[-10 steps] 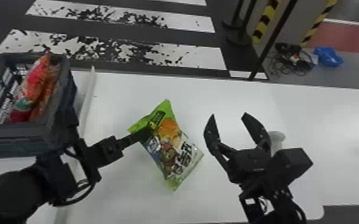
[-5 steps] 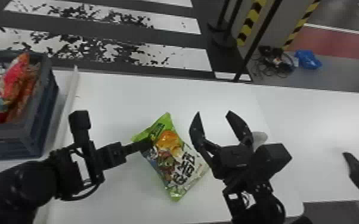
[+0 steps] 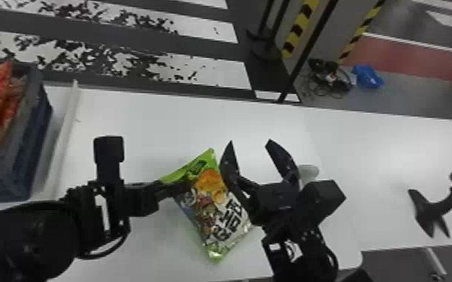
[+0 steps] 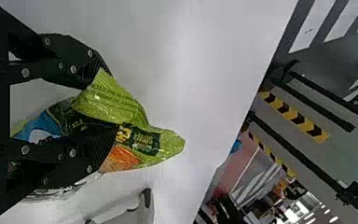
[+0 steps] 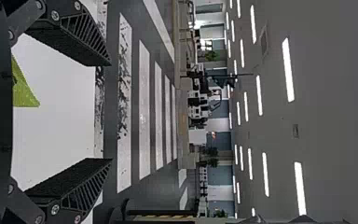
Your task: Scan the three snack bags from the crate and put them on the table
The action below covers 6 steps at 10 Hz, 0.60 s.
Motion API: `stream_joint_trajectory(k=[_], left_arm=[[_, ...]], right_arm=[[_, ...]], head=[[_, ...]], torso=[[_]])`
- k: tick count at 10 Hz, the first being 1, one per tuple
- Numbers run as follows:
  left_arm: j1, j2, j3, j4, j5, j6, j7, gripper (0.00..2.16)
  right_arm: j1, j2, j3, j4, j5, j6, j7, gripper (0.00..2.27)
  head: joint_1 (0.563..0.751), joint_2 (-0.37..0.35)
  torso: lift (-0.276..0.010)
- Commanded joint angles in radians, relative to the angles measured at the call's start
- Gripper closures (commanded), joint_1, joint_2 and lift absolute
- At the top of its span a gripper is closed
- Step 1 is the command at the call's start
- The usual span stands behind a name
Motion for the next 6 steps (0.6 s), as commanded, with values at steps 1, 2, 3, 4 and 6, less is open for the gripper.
stream_joint_trajectory(k=[1,2,3,4,6], left_arm=[[0.027,-0.004,0.017,-0.07,-0.039,-0.054,0.009,0.03],[0.053,-0.004,0.05,-0.124,-0.041,-0.048,0.02,0.03],[0.095,-0.004,0.094,-0.19,-0.036,-0.051,0.02,0.03],[0.149,-0.004,0.131,-0.285,-0.045,-0.051,0.023,0.03],[0.257,0.038,0.214,-0.477,-0.049,-0.054,0.035,0.03]], right_arm=[[0.013,-0.01,-0.003,-0.011,0.002,0.0,0.0,0.16],[0.023,-0.016,-0.009,-0.025,0.005,0.015,0.0,0.16],[0.029,-0.021,-0.012,-0.037,0.005,0.049,0.0,0.16],[0.035,-0.024,-0.014,-0.043,0.005,0.049,0.0,0.16],[0.044,-0.03,-0.014,-0.051,0.003,0.055,0.0,0.16]], head=[[0.695,-0.275],[0.695,-0.26],[0.695,-0.25],[0.695,-0.229],[0.695,-0.171]], torso=[[-0.094],[-0.094],[-0.094],[-0.094],[-0.094]])
